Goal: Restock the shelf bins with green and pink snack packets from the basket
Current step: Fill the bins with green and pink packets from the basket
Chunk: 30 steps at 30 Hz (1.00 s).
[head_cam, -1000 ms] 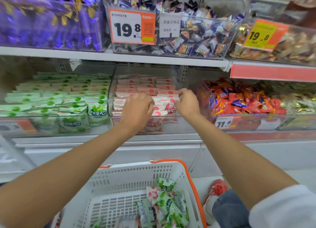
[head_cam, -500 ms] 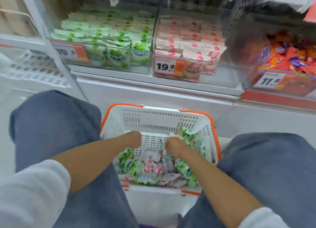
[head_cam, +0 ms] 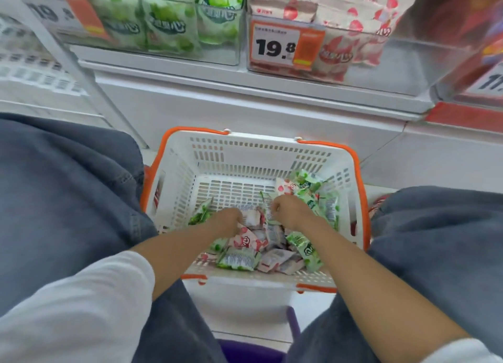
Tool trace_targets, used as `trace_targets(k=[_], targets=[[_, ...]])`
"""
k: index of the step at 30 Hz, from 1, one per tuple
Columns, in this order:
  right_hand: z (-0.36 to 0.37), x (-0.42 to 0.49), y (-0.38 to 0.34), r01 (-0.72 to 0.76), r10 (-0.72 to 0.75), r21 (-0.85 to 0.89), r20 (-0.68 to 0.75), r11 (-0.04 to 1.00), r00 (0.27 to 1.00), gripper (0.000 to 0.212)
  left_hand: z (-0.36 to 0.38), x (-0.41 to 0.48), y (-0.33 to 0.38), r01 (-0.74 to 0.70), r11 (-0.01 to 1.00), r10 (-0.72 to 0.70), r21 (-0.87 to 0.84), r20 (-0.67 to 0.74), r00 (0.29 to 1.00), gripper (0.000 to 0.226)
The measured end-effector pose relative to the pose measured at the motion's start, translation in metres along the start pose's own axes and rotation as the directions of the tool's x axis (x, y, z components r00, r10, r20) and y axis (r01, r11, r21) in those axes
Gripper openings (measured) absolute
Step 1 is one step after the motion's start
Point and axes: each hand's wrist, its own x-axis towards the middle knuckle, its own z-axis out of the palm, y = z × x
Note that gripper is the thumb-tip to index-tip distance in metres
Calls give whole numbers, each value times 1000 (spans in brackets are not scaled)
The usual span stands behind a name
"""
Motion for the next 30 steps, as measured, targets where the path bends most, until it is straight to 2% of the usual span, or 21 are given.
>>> trace_targets(k=[3, 6, 7, 8, 10, 12, 14, 16, 17, 18, 20, 22, 25, 28, 30], targets=[[-9, 1, 1, -14, 22, 194, -38, 981, 999, 18, -31, -1, 17, -29, 983, 32, -180, 12, 999, 18], [-27, -7, -8, 15, -11, 367, -12, 930, 1000, 56, -70, -1, 38, -110, 909, 90, -403, -67, 994, 13], [-31, -9, -10, 26, -30, 371, 4, 928, 1000, 60, -82, -3, 44, -139, 883, 110, -448, -90, 990, 15], [-35, -12, -11, 42, -44, 363, -3, 931, 999, 49, -94, -7, 48, -152, 867, 121, -474, -96, 988, 20], [-43, -20, -10, 70, -49, 363, -66, 929, 997, 11, -112, -18, 57, -173, 833, 118, -525, -137, 983, 30], [-56, -28, -9, 94, -21, 457, -161, 885, 987, 19, -124, -27, 65, -204, 754, 51, -624, -253, 966, 36], [-73, -36, -8, 131, 42, 637, -248, 760, 968, 15, -129, -33, 75, -216, 685, -39, -696, -330, 943, 53], [-89, -46, -9, 184, 75, 791, -278, 584, 958, 26, -135, -41, 95, -224, 667, -31, -711, -327, 945, 72], [-98, -52, -11, 211, 73, 837, -285, 505, 956, 27, -138, -47, 106, -253, 684, -16, -684, -362, 932, 73], [-108, -58, -14, 246, 60, 862, -302, 444, 951, 23, -144, -54, 118, -286, 716, -24, -637, -432, 902, 68], [-131, -73, -18, 297, 6, 882, -322, 366, 947, 16, -159, -65, 141, -359, 780, -45, -512, -619, 784, 57], [-159, -89, -19, 332, -55, 886, -333, 322, 941, 22, -175, -75, 160, -424, 815, -13, -396, -743, 669, 61], [-199, -114, -16, 406, -103, 866, -394, 293, 913, 27, -203, -87, 183, -516, 834, 117, -196, -851, 512, 70], [-238, -132, -14, 470, -97, 815, -466, 340, 879, 24, -240, -100, 212, -561, 828, 247, 3, -900, 358, 59], [-265, -140, -12, 503, -43, 744, -542, 439, 839, 30, -265, -106, 231, -623, 776, 336, 99, -900, 276, 52]])
